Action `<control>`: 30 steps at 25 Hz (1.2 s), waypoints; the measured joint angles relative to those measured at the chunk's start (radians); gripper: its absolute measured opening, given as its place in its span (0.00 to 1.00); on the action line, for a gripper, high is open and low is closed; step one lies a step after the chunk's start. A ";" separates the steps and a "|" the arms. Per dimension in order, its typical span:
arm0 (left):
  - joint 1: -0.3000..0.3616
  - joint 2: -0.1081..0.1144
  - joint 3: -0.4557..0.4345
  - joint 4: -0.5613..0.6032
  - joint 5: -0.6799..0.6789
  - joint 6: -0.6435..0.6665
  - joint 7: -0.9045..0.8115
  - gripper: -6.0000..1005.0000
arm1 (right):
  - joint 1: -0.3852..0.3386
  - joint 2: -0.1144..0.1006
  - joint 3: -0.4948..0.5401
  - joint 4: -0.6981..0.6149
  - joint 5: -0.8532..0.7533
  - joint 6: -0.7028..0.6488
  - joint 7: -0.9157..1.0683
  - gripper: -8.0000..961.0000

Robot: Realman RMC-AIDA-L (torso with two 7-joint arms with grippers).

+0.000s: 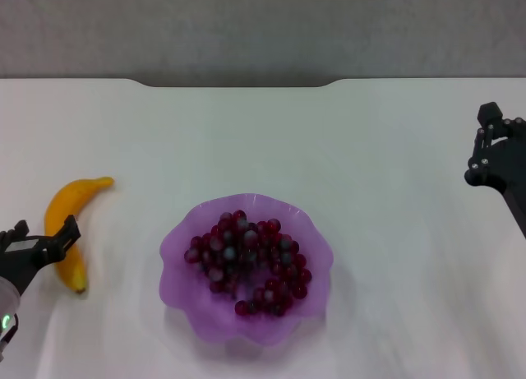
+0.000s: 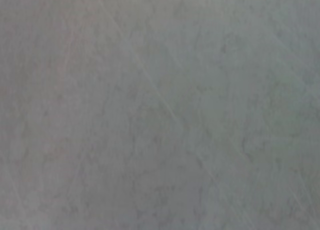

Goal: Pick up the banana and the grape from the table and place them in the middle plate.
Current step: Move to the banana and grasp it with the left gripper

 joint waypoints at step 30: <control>-0.010 -0.008 0.013 -0.002 -0.008 -0.079 0.004 0.83 | 0.005 0.000 -0.002 0.000 0.000 0.000 -0.001 0.01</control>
